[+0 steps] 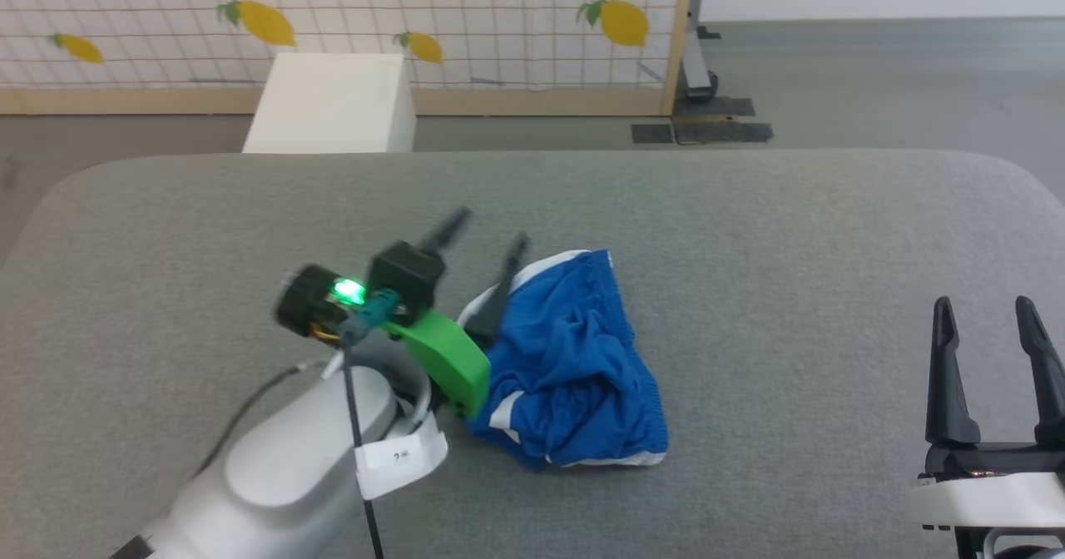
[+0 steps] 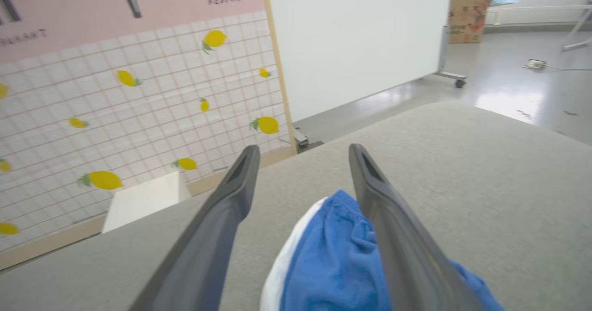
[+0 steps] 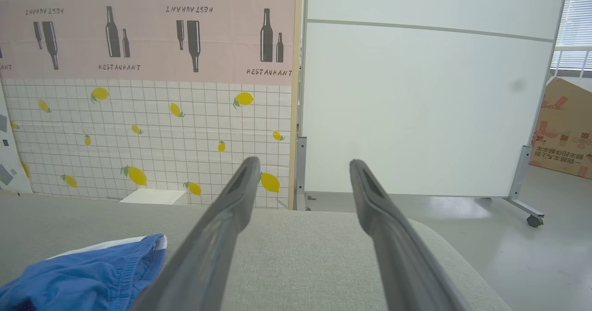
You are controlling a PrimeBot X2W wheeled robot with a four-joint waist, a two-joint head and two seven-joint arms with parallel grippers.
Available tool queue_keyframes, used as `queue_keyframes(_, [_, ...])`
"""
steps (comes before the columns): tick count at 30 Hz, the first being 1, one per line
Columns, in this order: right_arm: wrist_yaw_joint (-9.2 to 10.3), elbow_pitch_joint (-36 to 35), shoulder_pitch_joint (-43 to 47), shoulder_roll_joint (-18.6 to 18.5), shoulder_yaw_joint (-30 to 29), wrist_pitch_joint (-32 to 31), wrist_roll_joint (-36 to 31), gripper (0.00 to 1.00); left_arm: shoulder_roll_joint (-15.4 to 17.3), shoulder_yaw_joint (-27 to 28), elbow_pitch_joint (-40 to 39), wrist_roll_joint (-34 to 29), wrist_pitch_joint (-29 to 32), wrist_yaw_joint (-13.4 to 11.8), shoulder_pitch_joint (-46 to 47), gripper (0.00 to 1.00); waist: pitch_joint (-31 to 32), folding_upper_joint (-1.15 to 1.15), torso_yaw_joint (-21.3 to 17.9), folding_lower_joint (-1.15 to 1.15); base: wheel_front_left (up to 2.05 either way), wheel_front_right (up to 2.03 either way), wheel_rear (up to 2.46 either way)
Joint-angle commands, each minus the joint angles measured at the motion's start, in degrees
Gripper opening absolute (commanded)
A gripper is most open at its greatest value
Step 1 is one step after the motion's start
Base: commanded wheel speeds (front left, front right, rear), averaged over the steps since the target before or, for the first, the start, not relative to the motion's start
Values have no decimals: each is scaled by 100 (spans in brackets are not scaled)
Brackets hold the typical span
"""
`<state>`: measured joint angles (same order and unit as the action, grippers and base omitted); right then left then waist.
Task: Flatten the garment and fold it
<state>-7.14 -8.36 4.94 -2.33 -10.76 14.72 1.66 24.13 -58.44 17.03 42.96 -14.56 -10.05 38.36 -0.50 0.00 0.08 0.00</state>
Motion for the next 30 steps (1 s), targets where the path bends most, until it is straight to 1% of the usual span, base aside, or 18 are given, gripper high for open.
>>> queue_keyframes(1, [-35, -16, 46, 6, 14, 28, 51, 100, 76, 301, -193, -331, -37, -240, -182, 100, 144, 0, 204, 0, 0, 0, 0])
queue_keyframes(2, [-35, -24, 42, 6, 19, 28, 52, 100, 73, 647, -402, -534, -39, -413, -354, 100, 139, 0, 237, 0, 0, 0, 0])
queue_keyframes(4, [-35, -35, 29, 6, 17, 28, 59, 100, 76, 1262, -737, -949, -41, -650, -709, 100, 122, 0, 279, 0, 0, 0, 0])
queue_keyframes(7, [-35, -33, 14, 6, 19, 28, 83, 100, 35, 2078, -1102, -1606, -42, -931, -1239, 100, 96, 0, 320, 0, 0, 0, 0])
queue_keyframes(9, [-35, -22, 9, 6, 36, 28, 103, 100, -64, 2576, -1302, -1963, -42, -1018, -1602, 100, 76, 0, 340, 0, 0, 0, 0])
queue_keyframes(11, [-35, -16, 3, 6, 60, 28, 120, 100, -224, 3054, -1452, -2170, -42, -1007, -1963, 100, 57, 0, 354, 0, 0, 0, 0])
queue_keyframes(13, [-35, -2, -2, 6, 83, 28, 141, 100, -380, 3444, -1514, -2309, -43, -861, -2290, 100, 43, 0, 364, 0, 0, 0, 0])
queue_keyframes(15, [-35, 13, -6, 6, 98, 28, 162, 100, -579, 3869, -1621, -2392, -43, -638, -2558, 100, 30, 0, 367, 0, 0, 0, 0])
queue_keyframes(18, [-35, 35, -7, 6, 122, 28, 194, 100, -834, 4386, -1579, -2553, -43, -201, -2975, 100, 28, 0, 354, 0, 0, 0, 0])
queue_keyframes(20, [-35, 51, 1, 6, 126, 28, 223, 100, -972, 4618, -1529, -2752, -43, 4, -3203, 100, 35, 0, 343, 0, 0, 0, 0])
queue_keyframes(24, [-35, 101, 35, 6, 109, 28, 288, 100, -1282, 4972, -1495, -3101, -43, 276, -3555, 100, 67, 0, 338, 0, 0, 0, 0])
queue_keyframes(30, [-35, 197, 145, 6, 98, 28, 329, 100, -1647, 5352, -1482, -3380, -43, 737, -3822, 100, 150, 0, 386, 0, 0, 0, 0])
